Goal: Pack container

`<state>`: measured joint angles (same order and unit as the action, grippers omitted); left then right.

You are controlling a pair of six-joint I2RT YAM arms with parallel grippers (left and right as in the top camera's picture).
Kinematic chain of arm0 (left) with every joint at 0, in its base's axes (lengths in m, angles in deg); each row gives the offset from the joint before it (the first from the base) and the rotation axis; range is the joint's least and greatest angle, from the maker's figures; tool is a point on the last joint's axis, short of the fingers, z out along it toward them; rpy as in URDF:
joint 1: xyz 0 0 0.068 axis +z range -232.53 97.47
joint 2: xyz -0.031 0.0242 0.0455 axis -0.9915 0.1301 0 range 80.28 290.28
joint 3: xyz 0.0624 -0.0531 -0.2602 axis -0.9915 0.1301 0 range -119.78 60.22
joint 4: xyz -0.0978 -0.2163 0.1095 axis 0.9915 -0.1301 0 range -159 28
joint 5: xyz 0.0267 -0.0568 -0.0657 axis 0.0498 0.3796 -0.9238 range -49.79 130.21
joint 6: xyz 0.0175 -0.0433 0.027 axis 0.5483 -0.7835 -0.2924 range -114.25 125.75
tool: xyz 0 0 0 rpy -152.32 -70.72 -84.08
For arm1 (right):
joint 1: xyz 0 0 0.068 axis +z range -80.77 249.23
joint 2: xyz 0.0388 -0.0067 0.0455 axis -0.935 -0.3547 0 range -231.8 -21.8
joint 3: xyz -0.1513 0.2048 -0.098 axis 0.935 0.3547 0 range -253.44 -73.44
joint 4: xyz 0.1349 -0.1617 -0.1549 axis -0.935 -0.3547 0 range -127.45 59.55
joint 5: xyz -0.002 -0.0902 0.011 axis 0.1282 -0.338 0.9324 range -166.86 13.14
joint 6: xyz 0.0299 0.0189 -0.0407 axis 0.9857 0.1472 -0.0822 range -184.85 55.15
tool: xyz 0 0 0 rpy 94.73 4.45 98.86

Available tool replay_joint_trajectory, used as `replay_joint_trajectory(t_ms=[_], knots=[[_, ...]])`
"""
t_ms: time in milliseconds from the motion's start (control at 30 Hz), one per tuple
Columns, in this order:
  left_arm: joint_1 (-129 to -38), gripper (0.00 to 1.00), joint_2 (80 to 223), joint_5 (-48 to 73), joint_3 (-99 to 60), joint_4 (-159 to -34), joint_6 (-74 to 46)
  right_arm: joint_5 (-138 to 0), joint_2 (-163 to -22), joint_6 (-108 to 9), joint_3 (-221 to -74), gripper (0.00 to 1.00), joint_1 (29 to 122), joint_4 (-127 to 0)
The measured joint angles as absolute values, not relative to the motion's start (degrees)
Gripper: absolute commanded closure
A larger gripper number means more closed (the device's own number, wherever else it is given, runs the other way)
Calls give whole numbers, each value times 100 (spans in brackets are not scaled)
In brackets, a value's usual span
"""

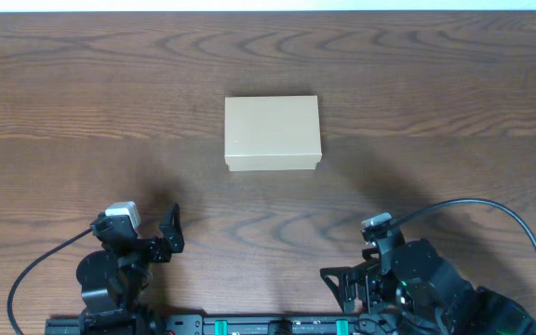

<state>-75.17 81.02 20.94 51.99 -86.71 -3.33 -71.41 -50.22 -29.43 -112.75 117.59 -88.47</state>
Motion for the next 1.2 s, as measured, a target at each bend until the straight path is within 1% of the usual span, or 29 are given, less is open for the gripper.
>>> replay_joint_trajectory(t_ms=[833,900,1033,1100,1200], knots=[[-7517,5,8102,2094,5199,-8665,-346,-7235,-5022,-3043,-11275,1,11759,-8915],[-7517,5,8102,2094,5199,-8665,-346,-7504,-5022,-3238,-11271,1,11759,-8878],[-7517,5,8102,2094,5199,-8660,-344,-8096,-4848,-4086,-11039,1,11651,-8217],[-7517,5,8102,2094,5199,-8665,-346,-8269,-4603,-4687,-10674,1,11446,-7691],[-7517,4,8097,2112,5201,-8656,-344,-8409,-4201,-5227,-10010,1,11133,-7138]])
